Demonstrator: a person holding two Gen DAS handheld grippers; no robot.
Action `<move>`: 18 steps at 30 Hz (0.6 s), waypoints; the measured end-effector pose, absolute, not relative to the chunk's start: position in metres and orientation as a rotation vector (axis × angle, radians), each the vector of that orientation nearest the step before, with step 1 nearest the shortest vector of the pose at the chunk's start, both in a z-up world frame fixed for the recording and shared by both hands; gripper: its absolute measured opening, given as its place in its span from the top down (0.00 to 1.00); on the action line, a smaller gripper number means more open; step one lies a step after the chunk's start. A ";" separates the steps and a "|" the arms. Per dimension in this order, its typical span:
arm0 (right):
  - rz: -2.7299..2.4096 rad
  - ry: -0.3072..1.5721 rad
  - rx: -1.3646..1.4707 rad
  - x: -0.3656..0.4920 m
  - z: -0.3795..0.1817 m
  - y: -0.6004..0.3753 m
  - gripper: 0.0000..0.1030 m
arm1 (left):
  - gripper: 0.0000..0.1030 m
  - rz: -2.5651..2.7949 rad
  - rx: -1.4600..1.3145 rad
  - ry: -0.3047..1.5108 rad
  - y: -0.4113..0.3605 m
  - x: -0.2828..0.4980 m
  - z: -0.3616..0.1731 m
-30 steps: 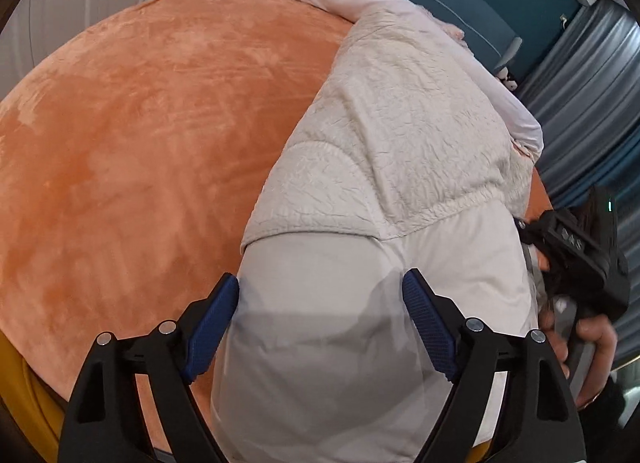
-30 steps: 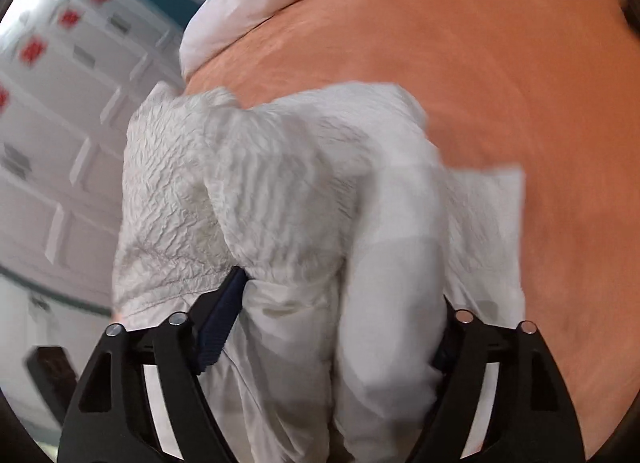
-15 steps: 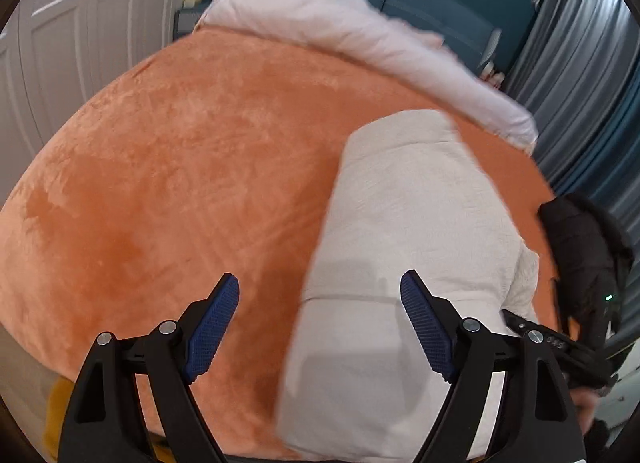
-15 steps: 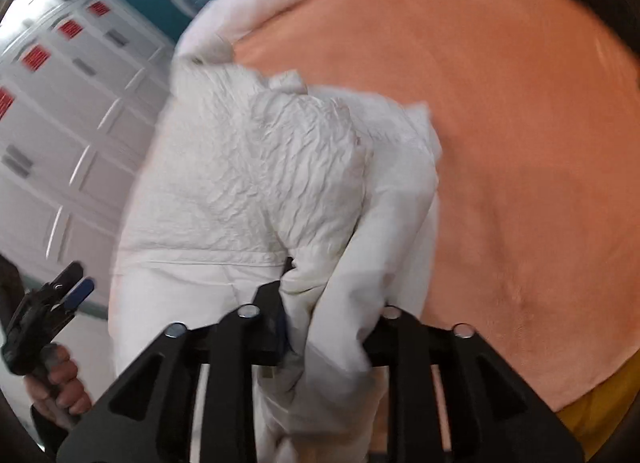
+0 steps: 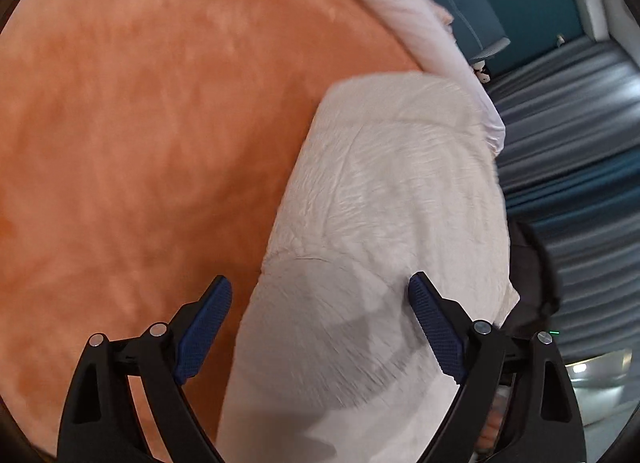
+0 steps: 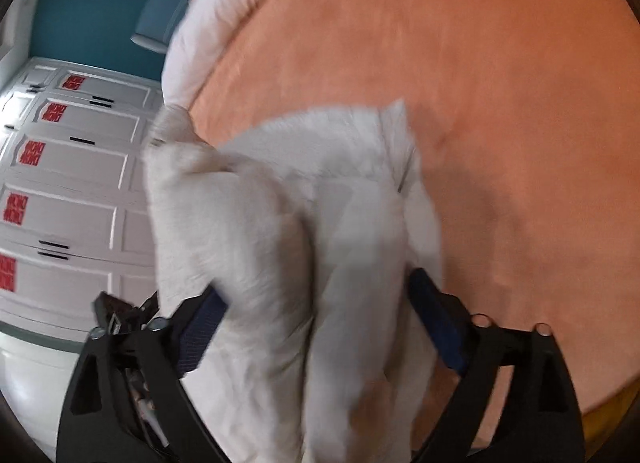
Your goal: Fold large clothes
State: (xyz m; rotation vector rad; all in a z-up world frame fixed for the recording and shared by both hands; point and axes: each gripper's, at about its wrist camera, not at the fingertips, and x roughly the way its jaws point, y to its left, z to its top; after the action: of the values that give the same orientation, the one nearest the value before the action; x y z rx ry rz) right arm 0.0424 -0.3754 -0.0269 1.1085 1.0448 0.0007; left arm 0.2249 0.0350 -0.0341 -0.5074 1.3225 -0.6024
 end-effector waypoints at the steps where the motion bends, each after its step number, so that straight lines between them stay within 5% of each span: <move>1: 0.009 1.057 1.133 0.048 -0.036 -0.375 0.05 | 0.10 -0.622 -0.542 1.329 0.036 0.227 -0.041; 4: 0.069 1.039 1.213 0.055 -0.056 -0.370 0.04 | 0.09 -0.677 -0.666 1.342 0.037 0.229 -0.061; 9: 0.176 0.976 1.059 0.087 -0.012 -0.342 0.61 | 0.25 -0.669 -0.682 1.207 0.046 0.206 -0.045; 14: 0.295 0.863 0.826 0.130 0.044 -0.300 0.63 | 0.26 -0.596 -0.580 0.991 0.058 0.181 0.001; 18: 0.196 0.975 0.800 0.180 -0.004 -0.300 0.48 | 0.26 -0.430 -0.461 0.983 0.059 0.205 -0.006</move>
State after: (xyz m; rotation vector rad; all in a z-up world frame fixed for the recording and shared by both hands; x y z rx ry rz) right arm 0.1796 -0.3003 -0.0037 0.8002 0.9752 0.1961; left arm 0.2046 0.0595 -0.0056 -0.4607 0.9829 -0.4296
